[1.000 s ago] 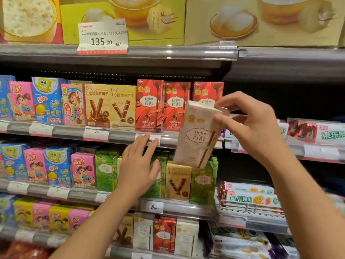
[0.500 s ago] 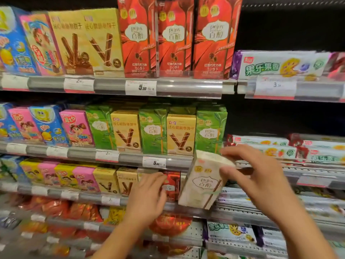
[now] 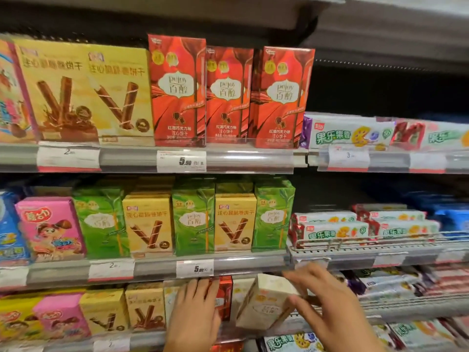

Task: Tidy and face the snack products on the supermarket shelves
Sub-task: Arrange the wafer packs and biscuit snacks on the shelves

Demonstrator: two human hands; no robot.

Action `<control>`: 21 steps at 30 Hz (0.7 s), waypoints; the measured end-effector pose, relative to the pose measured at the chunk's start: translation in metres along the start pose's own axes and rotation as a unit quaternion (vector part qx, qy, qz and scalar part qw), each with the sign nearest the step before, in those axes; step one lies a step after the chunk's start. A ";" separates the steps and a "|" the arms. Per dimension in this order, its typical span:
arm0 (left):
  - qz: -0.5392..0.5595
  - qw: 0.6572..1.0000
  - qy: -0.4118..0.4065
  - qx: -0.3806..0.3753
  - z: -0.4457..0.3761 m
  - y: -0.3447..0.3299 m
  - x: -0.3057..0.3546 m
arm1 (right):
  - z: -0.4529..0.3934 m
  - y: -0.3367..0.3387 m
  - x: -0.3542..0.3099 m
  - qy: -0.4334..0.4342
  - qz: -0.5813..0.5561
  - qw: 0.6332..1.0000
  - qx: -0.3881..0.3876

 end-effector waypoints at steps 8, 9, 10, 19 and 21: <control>0.006 0.996 -0.041 0.079 -0.010 -0.003 -0.004 | -0.005 -0.013 0.002 -0.033 0.023 0.999 -0.024; 0.002 0.994 -0.048 0.097 -0.010 0.000 -0.005 | -0.006 -0.015 0.004 -0.032 0.023 0.999 -0.032; -0.001 0.993 -0.051 0.104 -0.009 0.000 -0.007 | -0.007 -0.016 0.005 -0.029 0.026 0.999 -0.035; 0.026 0.999 0.002 0.018 0.003 0.016 0.004 | 0.002 -0.021 0.013 -0.004 -0.012 1.000 -0.023; 0.069 0.997 -0.034 0.026 0.006 0.015 0.006 | 0.004 -0.024 0.015 0.000 -0.008 1.000 -0.029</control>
Point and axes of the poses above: each hand's wrist, its own z-axis away from the middle knuckle, its own y-axis out of the back of the hand, x = y × z, the point moved 6 cm from there along -z, towards the middle knuckle, and after that the axes turned 9 degrees about z, right-handed, at the moved point
